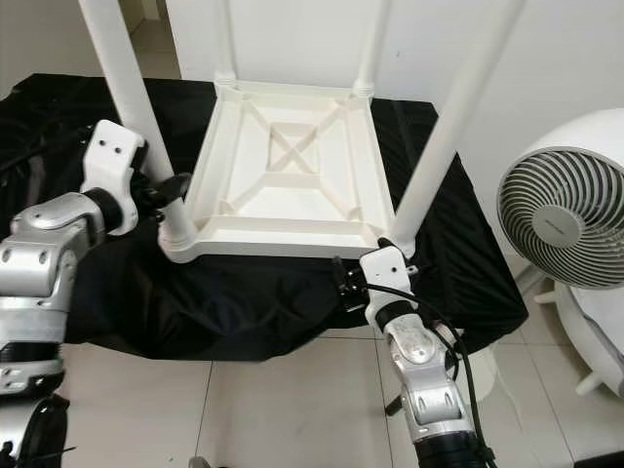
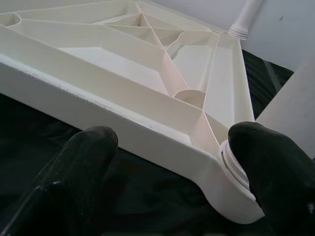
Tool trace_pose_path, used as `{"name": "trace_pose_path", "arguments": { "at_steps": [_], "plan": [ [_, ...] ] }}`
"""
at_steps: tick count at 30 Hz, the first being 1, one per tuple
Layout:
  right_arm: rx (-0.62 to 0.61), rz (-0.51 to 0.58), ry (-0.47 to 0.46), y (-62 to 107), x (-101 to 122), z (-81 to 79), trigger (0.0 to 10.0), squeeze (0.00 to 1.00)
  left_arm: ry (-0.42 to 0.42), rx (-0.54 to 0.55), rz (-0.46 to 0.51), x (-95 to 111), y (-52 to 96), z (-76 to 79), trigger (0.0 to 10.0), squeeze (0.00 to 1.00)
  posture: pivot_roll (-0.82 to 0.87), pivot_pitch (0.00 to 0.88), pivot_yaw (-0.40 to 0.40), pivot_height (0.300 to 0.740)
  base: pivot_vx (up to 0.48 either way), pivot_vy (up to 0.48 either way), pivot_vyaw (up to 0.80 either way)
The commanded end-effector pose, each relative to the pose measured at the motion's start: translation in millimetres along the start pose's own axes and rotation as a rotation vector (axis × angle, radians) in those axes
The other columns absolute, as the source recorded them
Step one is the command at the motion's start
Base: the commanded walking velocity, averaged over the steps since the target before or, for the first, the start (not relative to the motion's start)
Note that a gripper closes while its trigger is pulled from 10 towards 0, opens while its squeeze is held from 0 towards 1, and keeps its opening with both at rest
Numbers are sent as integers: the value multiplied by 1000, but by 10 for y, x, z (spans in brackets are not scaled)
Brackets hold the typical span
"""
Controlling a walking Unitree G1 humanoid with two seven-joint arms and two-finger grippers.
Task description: Building children table
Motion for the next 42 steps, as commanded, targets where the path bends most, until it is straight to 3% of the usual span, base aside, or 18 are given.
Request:
{"name": "trace_pose_path", "arguments": {
  "at_steps": [1,3,7,10,16,18,22,23,26,27,28,30,31,33,34,38,39,42],
  "plan": [
    [88,-8,-4,-15,-20,-166,10000,0,-113,429,-175,-352,332,-691,0,0,-17,93,-14,740,0,0,0],
    [176,-7,-6,-72,-6,-344,10000,0,-133,482,-201,-407,482,-868,0,0,-16,92,-14,740,0,0,0],
    [233,8,4,-129,40,-463,10000,0,-148,502,-214,-436,546,-954,0,0,-11,83,-15,740,0,0,0],
    [348,72,-2,-232,245,-738,10000,0,-225,528,-230,-453,655,-1162,0,0,-4,75,-23,740,0,0,0],
    [440,93,-3,-177,306,-927,10000,0,-283,502,-234,-432,668,-1229,0,0,-5,68,-24,740,0,0,0],
    [458,88,-8,-136,278,-951,10000,0,-379,440,-225,-431,629,-1184,0,0,-8,63,-27,740,0,0,0],
    [447,70,-13,-110,223,-915,10000,0,-471,358,-201,-435,566,-1087,0,0,-13,61,-28,740,0,0,0],
    [434,55,-7,-92,172,-869,10000,0,-504,281,-153,-389,502,-957,0,0,-13,61,-28,740,0,0,0],
    [403,34,-3,-76,101,-785,10000,0,-490,164,-78,-315,411,-720,0,0,-13,61,-28,740,0,0,0],
    [403,34,-3,-76,101,-785,10000,0,-490,164,-78,-315,411,-720,0,0,-13,61,-28,740,0,0,0],
    [367,26,-5,-79,73,-715,10000,0,-477,108,-58,-310,353,-564,0,0,-27,57,-20,740,0,0,0],
    [367,26,-5,-79,73,-715,10000,0,-477,108,-58,-310,353,-564,0,0,-27,57,-20,740,0,0,0],
    [304,20,-15,-87,53,-604,10000,0,-491,92,-61,-334,253,-404,10000,0,-35,54,-10,740,0,0,0],
    [271,18,-29,-87,50,-556,10000,0,-485,147,-58,-320,200,-406,10000,0,-35,54,-10,740,0,0,0],
    [262,15,-35,-80,39,-545,10000,0,-476,165,-62,-325,189,-413,10000,1000,-35,54,-10,740,0,0,0],
    [253,7,-40,-55,9,-538,10000,0,-487,165,-81,-363,186,-402,10000,1000,-35,56,-2,740,0,0,0],
    [249,4,-39,-41,-4,-527,10000,0,-468,160,-82,-381,202,-399,10000,0,-34,61,2,740,0,0,0],
    [240,-1,-41,-26,-21,-510,10000,0,-436,164,-82,-397,227,-409,10000,0,-34,61,2,740,0,0,0]
  ]
}}
Point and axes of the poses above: a point about 5 cm out from each wrist's last joint towards the gripper, its own y axis pointing back from the gripper into the wrist, its own x axis along the axis of the wrist's last joint, z = x × y, the point moved 6 cm from there along -y, pointing out of the wrist towards the gripper, and after that the axes turned 3 degrees about -y, right-handed, at the moved point
